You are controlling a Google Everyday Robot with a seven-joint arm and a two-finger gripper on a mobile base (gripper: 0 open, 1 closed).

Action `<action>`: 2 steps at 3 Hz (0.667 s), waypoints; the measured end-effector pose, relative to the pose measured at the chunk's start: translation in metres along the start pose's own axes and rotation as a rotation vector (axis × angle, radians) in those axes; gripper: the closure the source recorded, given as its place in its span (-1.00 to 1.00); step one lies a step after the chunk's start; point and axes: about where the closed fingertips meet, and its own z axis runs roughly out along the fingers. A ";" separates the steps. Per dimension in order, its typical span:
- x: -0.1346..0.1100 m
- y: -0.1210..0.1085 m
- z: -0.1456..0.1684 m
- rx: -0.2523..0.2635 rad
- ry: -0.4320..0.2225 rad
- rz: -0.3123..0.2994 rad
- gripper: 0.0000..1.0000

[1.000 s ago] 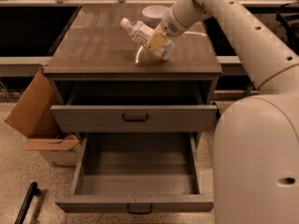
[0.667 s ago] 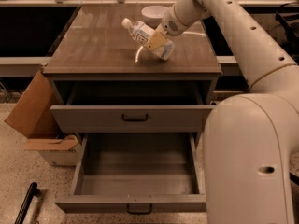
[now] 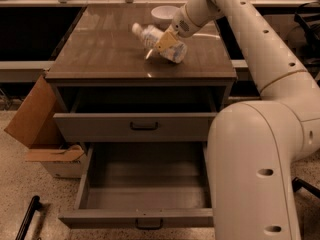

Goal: Pick blue plastic bottle from middle drawer and place on counter

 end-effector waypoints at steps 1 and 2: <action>-0.004 -0.006 -0.015 0.025 -0.017 0.002 -1.00; -0.008 -0.013 -0.048 0.088 -0.026 0.001 -1.00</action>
Offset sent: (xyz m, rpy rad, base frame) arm -0.0244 -0.0586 0.0827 -0.0137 -0.1420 -0.1217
